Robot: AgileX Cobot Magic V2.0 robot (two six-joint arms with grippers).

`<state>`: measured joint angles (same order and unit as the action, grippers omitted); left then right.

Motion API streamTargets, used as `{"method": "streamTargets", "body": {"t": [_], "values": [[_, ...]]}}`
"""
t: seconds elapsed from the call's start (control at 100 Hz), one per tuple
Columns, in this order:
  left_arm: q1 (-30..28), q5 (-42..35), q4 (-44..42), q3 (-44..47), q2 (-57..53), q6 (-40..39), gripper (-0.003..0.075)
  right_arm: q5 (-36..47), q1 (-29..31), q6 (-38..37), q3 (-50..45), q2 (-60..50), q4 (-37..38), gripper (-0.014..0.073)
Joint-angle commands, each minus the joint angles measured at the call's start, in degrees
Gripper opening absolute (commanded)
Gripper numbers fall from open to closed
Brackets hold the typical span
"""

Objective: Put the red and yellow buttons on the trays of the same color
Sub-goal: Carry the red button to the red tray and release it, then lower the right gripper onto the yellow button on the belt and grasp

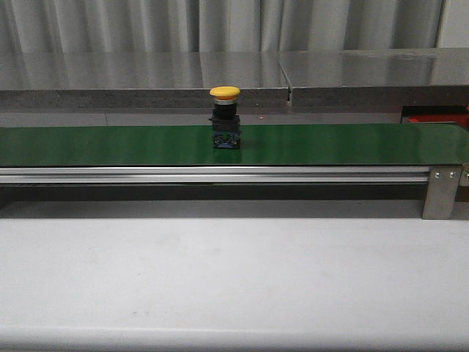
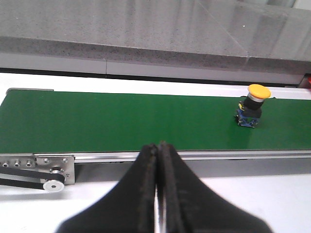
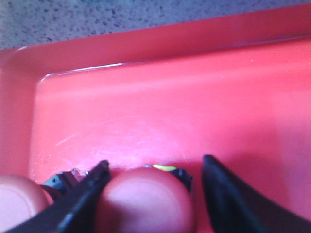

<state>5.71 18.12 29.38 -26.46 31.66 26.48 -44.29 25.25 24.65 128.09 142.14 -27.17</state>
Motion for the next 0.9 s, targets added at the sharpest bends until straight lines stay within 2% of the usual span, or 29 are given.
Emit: {"method": "streamTargets", "body": {"t": [0.0,0.38,0.65,0.89], "values": [[0.45,-3.94,1.24,-1.61,0.07,-0.14,-0.0019,1.55,0.26,0.27,1.83,-4.4,-1.24,0.0498],[0.45,-3.94,1.24,-1.61,0.07,-0.14,-0.0019,0.17,0.32,0.27,1.83,-9.85,-1.24,0.0498],[0.45,-3.94,1.24,-1.61,0.07,-0.14,-0.0019,-7.7,0.2,0.27,1.76,-16.53,-1.33,0.0498],[0.45,-3.94,1.24,-1.61,0.07,-0.14,-0.0019,-9.83,-2.47,0.27,-0.71,-25.77,-1.62,0.0492]]}}
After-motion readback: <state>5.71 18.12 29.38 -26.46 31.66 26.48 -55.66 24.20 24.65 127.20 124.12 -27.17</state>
